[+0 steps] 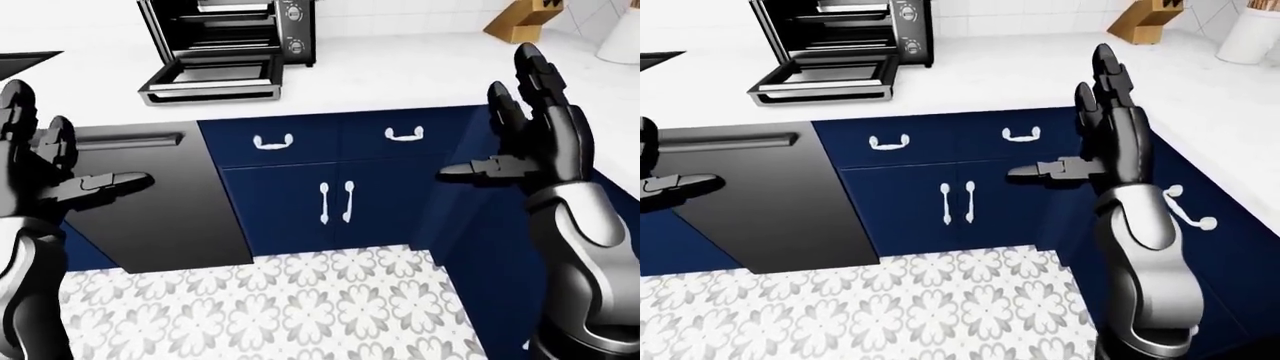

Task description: Close the toaster oven door.

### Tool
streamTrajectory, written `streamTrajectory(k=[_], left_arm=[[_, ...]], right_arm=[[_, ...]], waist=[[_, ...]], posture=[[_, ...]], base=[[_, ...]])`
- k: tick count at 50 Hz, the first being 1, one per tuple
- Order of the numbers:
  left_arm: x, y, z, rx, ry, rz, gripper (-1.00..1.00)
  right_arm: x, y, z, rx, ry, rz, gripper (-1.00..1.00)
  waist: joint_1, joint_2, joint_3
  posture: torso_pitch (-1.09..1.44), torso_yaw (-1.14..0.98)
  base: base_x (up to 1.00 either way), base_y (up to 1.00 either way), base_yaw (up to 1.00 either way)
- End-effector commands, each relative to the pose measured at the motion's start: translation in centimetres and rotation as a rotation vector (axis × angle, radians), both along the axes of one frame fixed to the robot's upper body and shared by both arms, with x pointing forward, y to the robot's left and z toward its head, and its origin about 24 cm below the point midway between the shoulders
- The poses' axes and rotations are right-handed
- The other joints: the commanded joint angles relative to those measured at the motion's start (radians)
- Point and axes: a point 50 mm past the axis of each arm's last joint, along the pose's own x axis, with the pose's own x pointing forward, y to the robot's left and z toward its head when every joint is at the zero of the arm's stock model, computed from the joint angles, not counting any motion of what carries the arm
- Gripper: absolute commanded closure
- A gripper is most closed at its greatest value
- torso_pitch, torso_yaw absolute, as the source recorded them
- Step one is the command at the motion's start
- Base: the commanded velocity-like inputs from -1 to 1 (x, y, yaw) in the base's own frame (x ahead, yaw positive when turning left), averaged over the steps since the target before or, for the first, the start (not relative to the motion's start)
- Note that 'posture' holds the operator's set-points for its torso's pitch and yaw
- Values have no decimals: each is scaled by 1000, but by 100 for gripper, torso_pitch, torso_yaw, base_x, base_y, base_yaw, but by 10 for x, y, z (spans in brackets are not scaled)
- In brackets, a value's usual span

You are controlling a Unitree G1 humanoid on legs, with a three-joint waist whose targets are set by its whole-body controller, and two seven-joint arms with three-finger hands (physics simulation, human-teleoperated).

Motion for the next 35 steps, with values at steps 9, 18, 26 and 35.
streamTrajectory(k=[9, 18, 26, 35], left_arm=[[-3, -1, 14, 21, -61, -6, -100], [-2, 0, 14, 20, -57, -3, -100], [-2, 0, 15, 23, -59, 0, -100], [-3, 0, 15, 25, -59, 0, -100]], right_arm=[[-4, 0, 11, -4, -64, -5, -100], [-5, -1, 15, -2, -68, -7, -100], [-5, -1, 15, -7, -68, -6, -100], [-5, 0, 16, -11, -69, -5, -100]], waist=[[-19, 25, -7], [-19, 109, -14], [-15, 20, -11], [-19, 21, -19]], posture=[[0, 0], [0, 0], [0, 0], [0, 0]], base=[[8, 10, 0], [8, 16, 0], [8, 18, 0], [8, 16, 0]])
